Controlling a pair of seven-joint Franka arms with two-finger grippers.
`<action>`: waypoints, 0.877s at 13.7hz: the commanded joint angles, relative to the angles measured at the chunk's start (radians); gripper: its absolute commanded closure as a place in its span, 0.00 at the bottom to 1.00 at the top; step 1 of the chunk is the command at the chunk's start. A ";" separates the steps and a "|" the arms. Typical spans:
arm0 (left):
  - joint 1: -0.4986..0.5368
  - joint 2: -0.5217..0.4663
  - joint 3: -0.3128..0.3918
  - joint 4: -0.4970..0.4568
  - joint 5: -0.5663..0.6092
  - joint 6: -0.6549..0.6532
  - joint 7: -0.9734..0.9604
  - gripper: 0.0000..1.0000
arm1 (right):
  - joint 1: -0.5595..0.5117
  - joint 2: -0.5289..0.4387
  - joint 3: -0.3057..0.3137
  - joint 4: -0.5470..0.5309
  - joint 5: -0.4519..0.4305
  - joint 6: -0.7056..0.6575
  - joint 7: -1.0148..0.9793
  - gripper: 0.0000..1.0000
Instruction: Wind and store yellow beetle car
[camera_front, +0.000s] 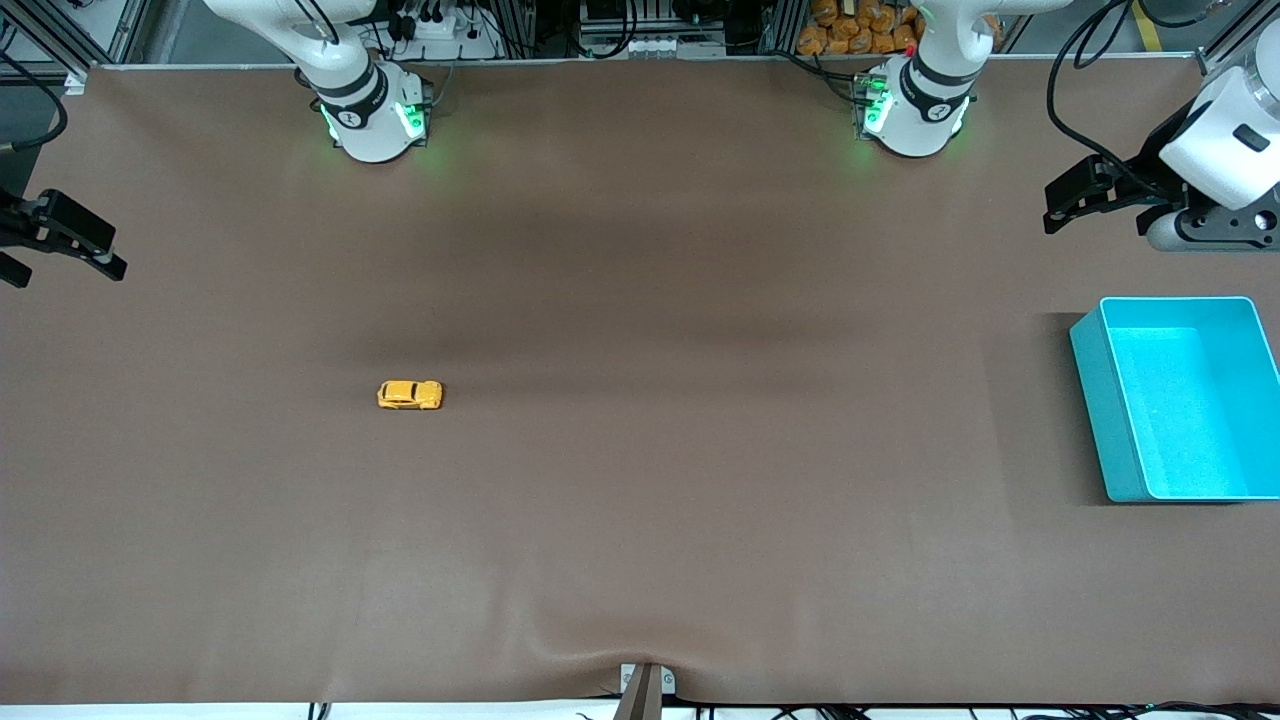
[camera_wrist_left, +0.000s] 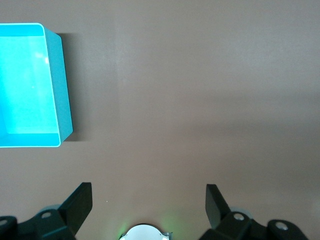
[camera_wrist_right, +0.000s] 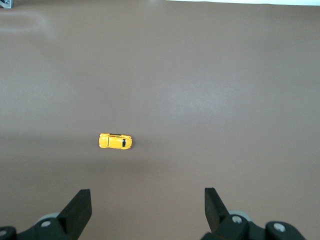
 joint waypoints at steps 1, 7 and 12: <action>0.009 -0.015 0.003 -0.002 -0.014 -0.012 0.023 0.00 | -0.015 0.005 0.010 0.010 0.021 0.001 -0.014 0.00; 0.007 -0.015 0.000 -0.002 -0.014 -0.012 0.023 0.00 | -0.011 0.013 0.012 -0.037 0.030 0.031 -0.015 0.00; 0.007 -0.015 -0.003 -0.002 -0.013 -0.012 0.021 0.00 | 0.029 0.013 0.014 -0.132 0.041 0.102 -0.017 0.00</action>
